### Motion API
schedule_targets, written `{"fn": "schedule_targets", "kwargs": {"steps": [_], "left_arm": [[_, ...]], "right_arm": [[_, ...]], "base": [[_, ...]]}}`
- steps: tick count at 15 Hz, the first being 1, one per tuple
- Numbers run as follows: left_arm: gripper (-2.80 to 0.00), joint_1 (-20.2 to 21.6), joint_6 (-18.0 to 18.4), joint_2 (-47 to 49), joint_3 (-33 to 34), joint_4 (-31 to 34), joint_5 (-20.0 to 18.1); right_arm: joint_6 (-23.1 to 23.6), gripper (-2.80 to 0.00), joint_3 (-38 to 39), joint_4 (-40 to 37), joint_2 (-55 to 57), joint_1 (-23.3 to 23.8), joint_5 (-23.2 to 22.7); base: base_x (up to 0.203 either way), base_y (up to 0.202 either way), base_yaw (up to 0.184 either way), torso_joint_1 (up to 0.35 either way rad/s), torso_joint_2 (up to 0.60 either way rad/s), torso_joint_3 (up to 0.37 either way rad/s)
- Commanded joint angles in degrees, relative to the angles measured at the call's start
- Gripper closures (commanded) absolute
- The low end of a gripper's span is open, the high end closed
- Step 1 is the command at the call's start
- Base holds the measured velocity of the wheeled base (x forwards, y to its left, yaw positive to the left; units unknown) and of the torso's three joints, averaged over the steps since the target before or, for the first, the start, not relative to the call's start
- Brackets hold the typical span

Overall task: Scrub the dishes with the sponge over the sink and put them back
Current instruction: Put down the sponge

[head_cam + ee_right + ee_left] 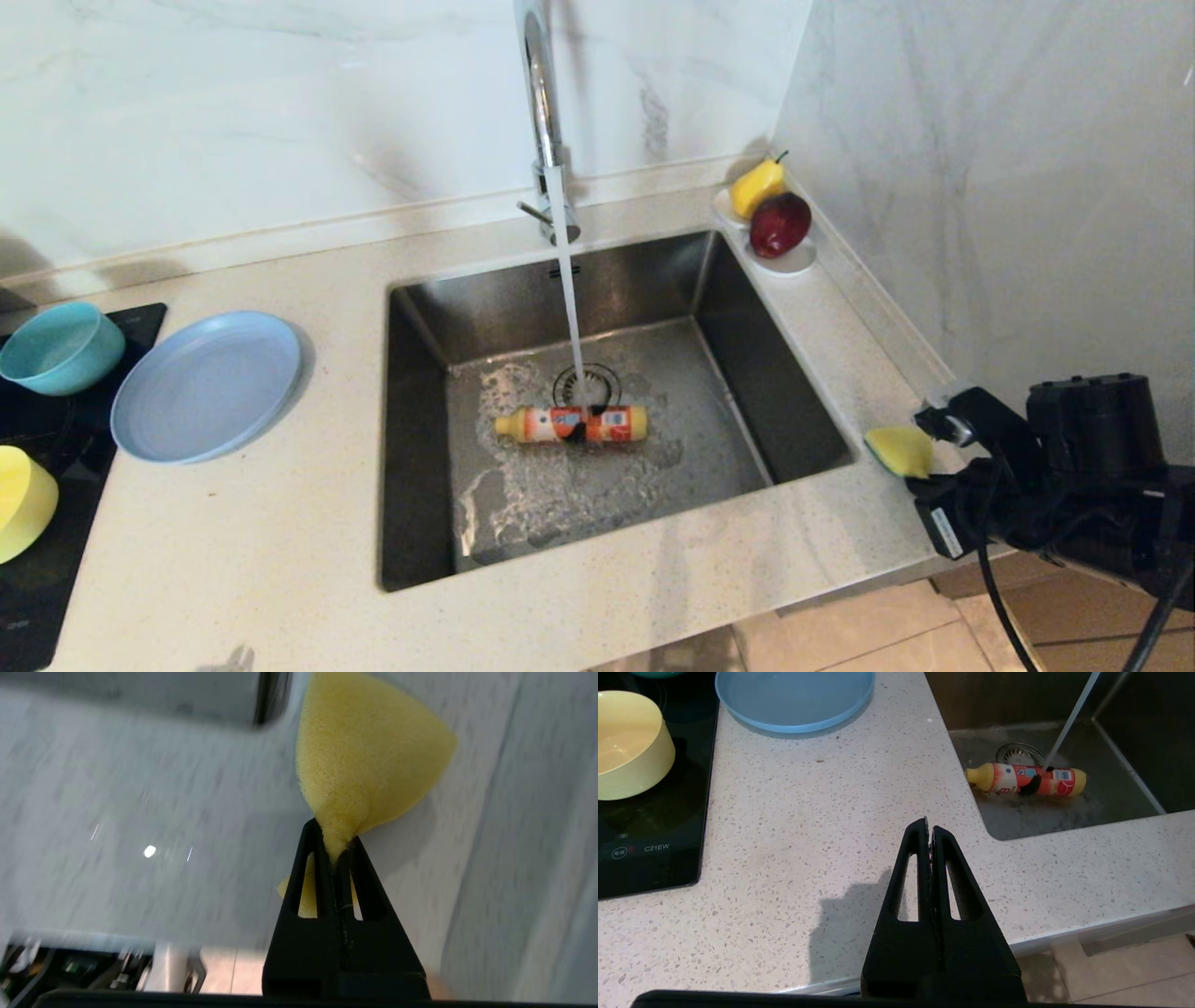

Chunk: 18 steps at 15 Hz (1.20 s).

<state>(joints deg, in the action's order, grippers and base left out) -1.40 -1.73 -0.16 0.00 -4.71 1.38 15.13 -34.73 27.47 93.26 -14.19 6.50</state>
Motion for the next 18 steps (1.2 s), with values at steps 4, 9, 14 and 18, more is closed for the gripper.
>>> {"fn": "schedule_targets", "kwargs": {"steps": [4,9,14,18], "left_arm": [[0.0,0.0,-0.03,-0.02,1.93,-0.04,0.03],[0.0,0.0,-0.03,0.06,1.93,-0.04,0.03],[0.0,0.0,-0.03,0.05,1.93,-0.04,0.03],[0.0,0.0,-0.03,0.0,1.93,-0.04,0.03]], "right_arm": [[1.67,0.0,-5.32,0.86,4.37,0.29,0.5],[2.93,0.0,-7.51,0.57,4.59,0.28,1.5],[2.77,-2.8,-9.03,-4.43,1.21,0.21,1.94],[2.46,-2.8,-10.62,-6.54,0.43,-0.22,1.94]], "base": [[0.0,0.0,0.0,0.0,0.0,0.0],[0.0,0.0,0.0,0.0,0.0,0.0],[0.0,0.0,0.0,0.0,0.0,0.0],[0.0,0.0,0.0,0.0,0.0,0.0]]}}
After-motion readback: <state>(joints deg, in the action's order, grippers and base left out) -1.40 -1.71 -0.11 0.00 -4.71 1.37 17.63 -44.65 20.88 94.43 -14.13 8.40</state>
